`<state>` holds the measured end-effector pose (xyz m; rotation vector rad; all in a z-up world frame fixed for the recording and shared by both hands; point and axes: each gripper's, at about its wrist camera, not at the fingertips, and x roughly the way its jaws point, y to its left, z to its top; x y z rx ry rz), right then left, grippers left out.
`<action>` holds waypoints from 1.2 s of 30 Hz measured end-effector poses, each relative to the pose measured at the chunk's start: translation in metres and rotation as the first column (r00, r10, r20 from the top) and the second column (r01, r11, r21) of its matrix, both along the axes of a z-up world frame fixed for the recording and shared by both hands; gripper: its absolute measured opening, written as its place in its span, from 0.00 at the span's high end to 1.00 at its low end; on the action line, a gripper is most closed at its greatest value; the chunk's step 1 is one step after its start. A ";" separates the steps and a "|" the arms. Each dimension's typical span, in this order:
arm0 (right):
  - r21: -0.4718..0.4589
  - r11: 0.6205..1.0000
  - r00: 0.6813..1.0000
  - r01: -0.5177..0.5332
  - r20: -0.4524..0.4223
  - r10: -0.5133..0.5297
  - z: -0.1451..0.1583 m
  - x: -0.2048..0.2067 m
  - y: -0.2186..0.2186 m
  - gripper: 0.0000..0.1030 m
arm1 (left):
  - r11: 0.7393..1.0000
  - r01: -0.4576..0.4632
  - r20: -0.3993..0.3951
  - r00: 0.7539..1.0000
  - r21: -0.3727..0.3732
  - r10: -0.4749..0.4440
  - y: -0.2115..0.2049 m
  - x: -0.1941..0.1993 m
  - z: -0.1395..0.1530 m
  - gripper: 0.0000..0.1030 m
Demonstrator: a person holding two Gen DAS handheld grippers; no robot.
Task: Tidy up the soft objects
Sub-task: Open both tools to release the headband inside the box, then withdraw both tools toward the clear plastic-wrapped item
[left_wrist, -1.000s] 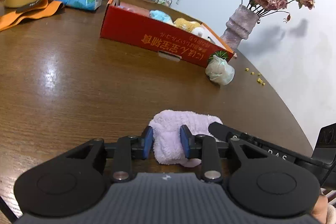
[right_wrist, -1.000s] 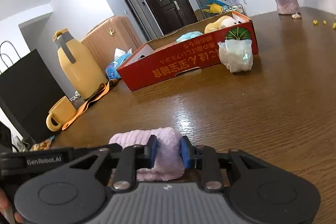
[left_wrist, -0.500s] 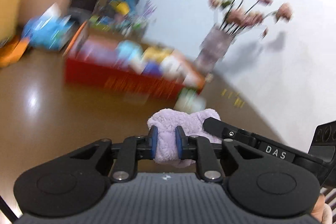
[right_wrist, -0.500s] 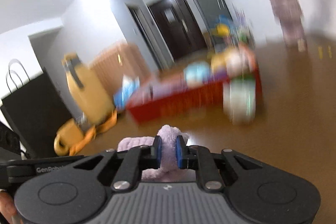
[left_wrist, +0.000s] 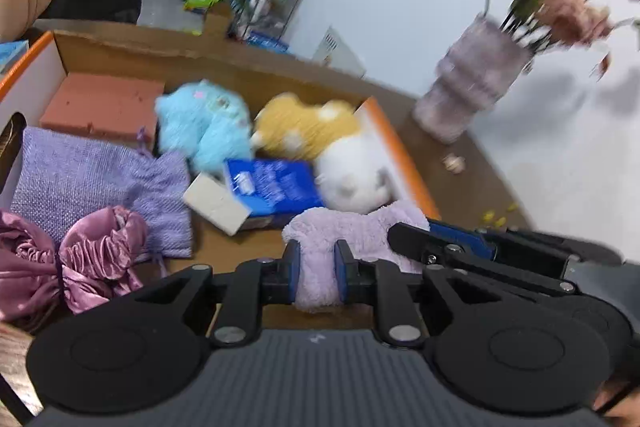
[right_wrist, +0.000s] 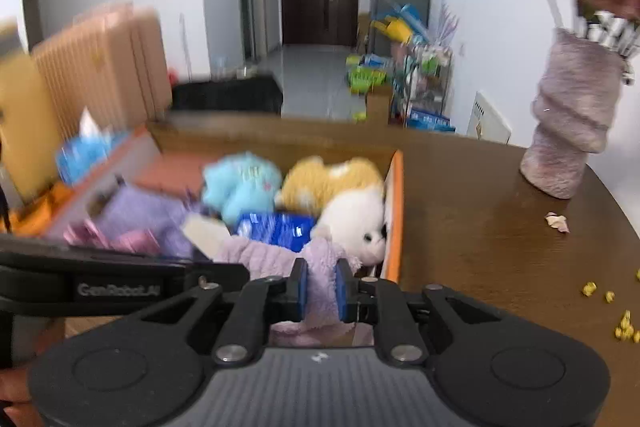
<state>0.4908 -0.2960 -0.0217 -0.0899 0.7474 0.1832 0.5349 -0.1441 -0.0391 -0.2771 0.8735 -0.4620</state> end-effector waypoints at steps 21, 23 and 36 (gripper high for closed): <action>0.058 0.997 0.983 0.041 0.175 -0.050 0.097 -0.075 -0.031 0.56 | 0.979 -0.093 0.333 0.942 0.183 0.027 0.059 -0.086 0.106 0.41; 0.084 0.996 0.970 0.023 0.239 -0.042 0.113 -0.101 -0.032 0.48 | 0.962 -0.170 0.412 0.909 0.214 0.069 0.074 -0.109 0.123 0.33; 0.101 0.995 0.892 -0.019 0.452 -0.029 0.157 -0.201 -0.005 0.24 | 0.917 -0.329 0.609 0.782 0.226 0.130 0.112 -0.221 0.165 0.05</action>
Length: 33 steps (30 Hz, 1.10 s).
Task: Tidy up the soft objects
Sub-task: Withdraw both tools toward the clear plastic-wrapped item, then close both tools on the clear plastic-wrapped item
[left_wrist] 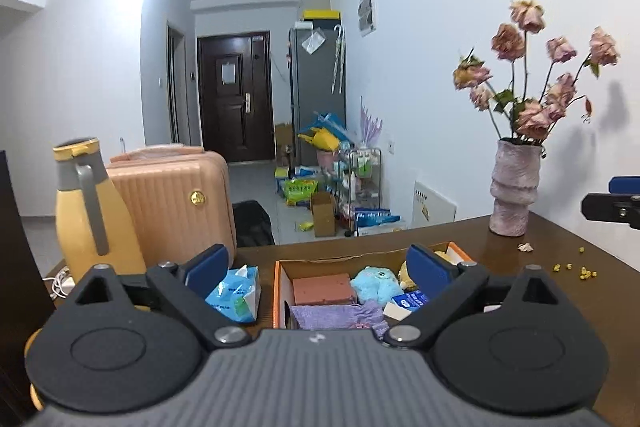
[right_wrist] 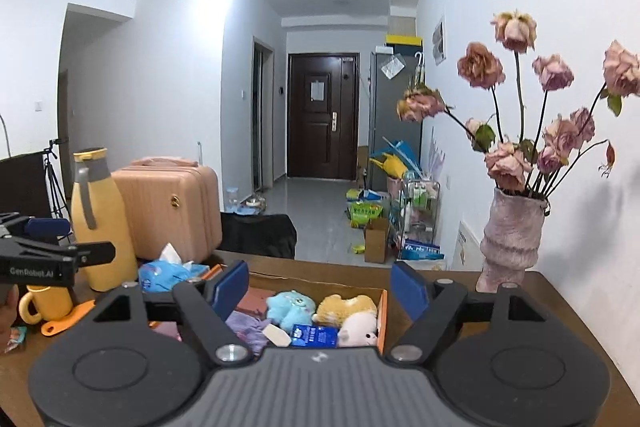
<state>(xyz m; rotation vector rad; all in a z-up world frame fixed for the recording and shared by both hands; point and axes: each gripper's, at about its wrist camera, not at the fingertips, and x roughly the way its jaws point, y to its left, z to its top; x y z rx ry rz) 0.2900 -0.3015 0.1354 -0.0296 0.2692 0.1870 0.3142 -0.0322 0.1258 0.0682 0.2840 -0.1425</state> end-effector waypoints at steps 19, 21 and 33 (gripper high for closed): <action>0.161 0.987 1.000 0.029 -0.011 -0.028 -0.142 -0.216 -0.009 0.13 | 1.000 0.016 -0.126 0.992 -0.009 -0.017 0.006 -0.194 -0.126 0.00; 0.172 0.985 0.999 0.035 -0.042 -0.028 -0.151 -0.215 -0.012 0.13 | 1.000 0.015 -0.120 0.993 -0.001 -0.015 0.002 -0.190 -0.127 0.00; 0.287 0.954 0.980 0.089 -0.198 -0.031 -0.173 -0.108 -0.050 0.30 | 0.987 0.111 -0.222 0.966 -0.117 -0.135 -0.043 -0.087 -0.131 0.09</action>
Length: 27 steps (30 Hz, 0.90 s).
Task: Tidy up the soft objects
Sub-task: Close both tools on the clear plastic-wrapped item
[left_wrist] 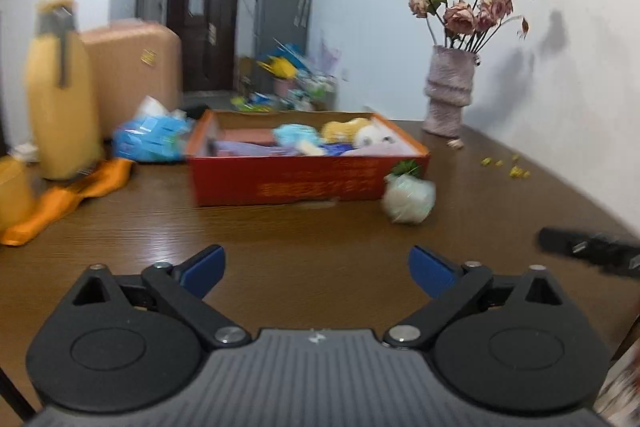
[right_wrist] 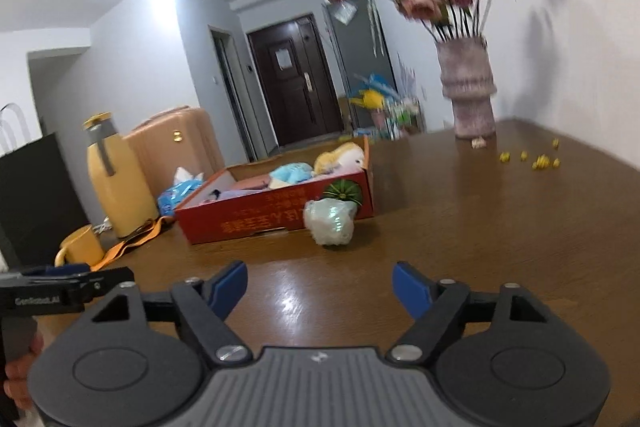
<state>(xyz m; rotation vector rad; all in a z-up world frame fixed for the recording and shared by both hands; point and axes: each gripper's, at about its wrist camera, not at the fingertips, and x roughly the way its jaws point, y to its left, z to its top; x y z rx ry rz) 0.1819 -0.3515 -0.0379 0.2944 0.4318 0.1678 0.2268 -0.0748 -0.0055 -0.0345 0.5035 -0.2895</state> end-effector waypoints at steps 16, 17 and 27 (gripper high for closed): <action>0.290 0.956 0.973 -0.041 -0.204 0.104 -0.051 0.213 -0.032 0.80 | 0.950 0.218 -0.285 0.917 -0.223 -0.278 -0.091 0.204 -0.049 0.83; 0.311 0.949 0.970 -0.049 -0.211 0.119 -0.054 0.216 -0.031 0.86 | 0.945 0.223 -0.292 0.912 -0.240 -0.289 -0.090 0.206 -0.052 0.84; 0.295 0.946 0.978 -0.136 -0.113 0.176 -0.026 0.147 0.004 0.96 | 0.945 0.257 -0.207 0.932 -0.204 -0.298 -0.061 0.128 -0.021 0.92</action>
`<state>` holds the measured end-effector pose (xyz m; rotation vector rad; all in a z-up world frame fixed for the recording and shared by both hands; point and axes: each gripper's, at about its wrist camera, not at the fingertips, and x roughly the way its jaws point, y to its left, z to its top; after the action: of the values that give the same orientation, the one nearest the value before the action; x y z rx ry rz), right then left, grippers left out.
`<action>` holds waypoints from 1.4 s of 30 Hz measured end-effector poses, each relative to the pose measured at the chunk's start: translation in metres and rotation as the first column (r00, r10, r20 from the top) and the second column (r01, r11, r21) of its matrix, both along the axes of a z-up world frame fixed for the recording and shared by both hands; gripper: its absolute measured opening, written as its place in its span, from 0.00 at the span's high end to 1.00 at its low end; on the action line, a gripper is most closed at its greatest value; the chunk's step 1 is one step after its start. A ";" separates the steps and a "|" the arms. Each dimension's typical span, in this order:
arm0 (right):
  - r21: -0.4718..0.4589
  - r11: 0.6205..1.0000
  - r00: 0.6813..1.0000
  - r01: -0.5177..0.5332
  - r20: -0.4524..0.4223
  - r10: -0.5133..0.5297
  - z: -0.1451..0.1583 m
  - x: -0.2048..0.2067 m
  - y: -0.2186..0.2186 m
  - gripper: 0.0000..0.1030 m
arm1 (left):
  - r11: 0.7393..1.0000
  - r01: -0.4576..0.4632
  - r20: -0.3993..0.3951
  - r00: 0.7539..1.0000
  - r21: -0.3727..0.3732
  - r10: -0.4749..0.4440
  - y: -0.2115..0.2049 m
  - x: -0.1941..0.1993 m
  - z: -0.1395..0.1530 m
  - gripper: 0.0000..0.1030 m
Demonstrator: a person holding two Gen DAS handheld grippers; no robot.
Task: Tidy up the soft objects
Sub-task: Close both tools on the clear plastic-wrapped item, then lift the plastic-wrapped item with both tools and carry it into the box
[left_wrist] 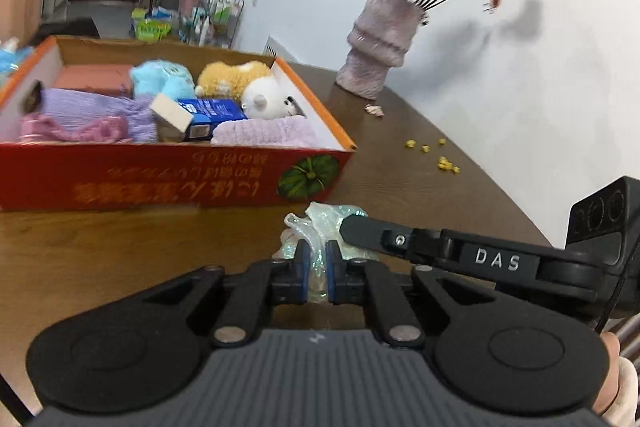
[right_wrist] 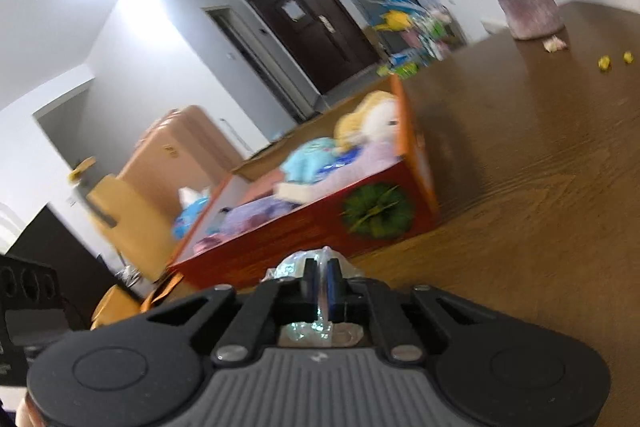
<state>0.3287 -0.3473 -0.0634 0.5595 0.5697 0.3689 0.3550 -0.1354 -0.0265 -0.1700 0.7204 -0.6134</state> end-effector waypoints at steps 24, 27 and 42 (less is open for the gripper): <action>-0.087 0.995 0.980 -0.051 0.187 0.067 0.072 -0.137 0.061 0.96 | 0.999 -0.044 0.265 0.963 0.010 0.040 0.060 -0.155 0.062 0.92; -0.136 0.990 0.970 -0.036 0.235 0.068 0.097 -0.106 0.063 0.96 | 1.000 -0.026 0.326 0.945 0.013 0.021 0.057 -0.123 0.081 0.92; -0.099 0.990 0.984 -0.100 -0.154 0.084 0.041 0.175 0.061 0.96 | 0.994 -0.092 -0.034 0.995 0.050 0.094 0.050 0.153 0.025 0.92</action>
<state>0.5036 -0.2864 -0.0220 0.4617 0.7576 0.3840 0.5085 -0.0855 -0.0015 -0.1692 0.7573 -0.5046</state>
